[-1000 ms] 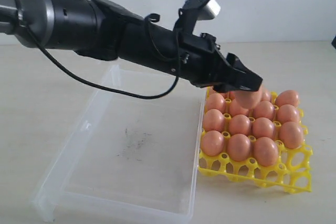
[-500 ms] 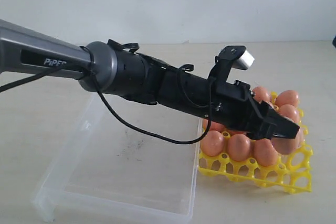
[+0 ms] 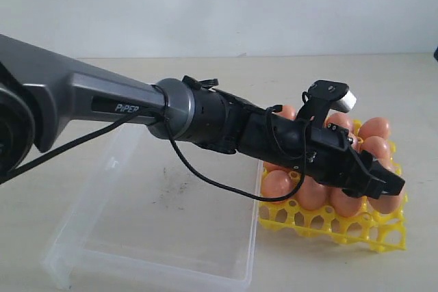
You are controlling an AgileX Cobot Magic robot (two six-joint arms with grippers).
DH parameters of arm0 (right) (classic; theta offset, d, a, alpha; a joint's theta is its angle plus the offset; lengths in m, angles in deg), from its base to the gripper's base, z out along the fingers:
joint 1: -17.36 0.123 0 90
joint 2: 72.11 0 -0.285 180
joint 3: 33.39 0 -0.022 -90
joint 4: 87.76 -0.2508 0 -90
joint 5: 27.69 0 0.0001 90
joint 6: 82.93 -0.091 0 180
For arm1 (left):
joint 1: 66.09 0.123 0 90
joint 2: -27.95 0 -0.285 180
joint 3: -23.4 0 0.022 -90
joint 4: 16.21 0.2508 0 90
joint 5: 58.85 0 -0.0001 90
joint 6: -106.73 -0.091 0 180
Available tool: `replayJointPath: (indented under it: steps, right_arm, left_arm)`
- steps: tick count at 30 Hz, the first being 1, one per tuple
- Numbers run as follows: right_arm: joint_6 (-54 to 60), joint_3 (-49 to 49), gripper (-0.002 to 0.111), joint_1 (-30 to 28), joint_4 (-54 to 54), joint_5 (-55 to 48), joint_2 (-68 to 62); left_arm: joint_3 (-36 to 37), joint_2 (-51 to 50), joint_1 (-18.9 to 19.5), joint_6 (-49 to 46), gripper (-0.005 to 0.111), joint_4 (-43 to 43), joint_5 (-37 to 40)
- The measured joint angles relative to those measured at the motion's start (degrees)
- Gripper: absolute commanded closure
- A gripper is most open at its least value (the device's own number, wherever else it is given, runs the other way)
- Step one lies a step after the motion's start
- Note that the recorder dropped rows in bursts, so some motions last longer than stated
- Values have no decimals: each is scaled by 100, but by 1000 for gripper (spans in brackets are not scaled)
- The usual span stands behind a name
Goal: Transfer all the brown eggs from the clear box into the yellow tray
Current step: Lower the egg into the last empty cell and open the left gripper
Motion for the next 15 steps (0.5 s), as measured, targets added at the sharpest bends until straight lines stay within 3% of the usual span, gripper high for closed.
replayJointPath:
  steps: [15]
  right_arm:
    - [0,0,108,0,0,0,0]
  left_arm:
    - [-145,-47,-9,14,103,279,-96]
